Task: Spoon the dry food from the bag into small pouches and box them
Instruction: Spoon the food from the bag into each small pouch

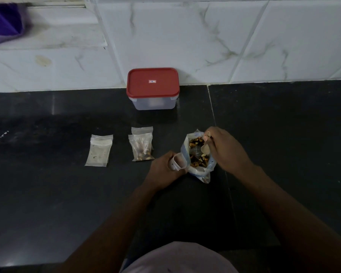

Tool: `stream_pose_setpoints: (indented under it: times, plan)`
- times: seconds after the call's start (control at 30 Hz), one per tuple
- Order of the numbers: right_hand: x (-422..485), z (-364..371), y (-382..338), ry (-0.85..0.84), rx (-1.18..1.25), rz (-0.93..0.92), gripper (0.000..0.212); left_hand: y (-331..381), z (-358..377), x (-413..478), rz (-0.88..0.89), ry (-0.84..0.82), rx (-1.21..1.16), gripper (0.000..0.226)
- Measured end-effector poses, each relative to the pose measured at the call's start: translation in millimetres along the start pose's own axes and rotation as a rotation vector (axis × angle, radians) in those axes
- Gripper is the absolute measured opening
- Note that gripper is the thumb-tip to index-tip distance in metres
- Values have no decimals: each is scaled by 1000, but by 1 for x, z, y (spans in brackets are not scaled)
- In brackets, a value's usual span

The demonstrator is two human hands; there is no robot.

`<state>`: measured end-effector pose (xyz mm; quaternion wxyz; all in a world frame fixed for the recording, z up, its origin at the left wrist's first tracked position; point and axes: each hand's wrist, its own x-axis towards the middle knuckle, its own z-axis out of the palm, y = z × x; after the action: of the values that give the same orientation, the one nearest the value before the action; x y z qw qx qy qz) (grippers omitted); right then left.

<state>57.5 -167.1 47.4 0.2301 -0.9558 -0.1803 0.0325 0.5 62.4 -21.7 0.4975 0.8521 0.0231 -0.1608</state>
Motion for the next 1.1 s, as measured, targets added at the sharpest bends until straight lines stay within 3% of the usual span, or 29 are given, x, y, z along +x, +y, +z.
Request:
stream_pose_setpoints:
  times: [0.13, 0.67, 1.1]
  plan:
    - [5, 2, -2, -6, 55, 50, 10, 1, 0, 1, -5, -18, 23, 44]
    - [-5, 23, 23, 117, 695, 720, 20, 7, 11, -3, -54, -12, -39, 35]
    - [-13, 23, 24, 193, 1028, 882, 21, 11, 3, -2, -53, -30, -107, 48]
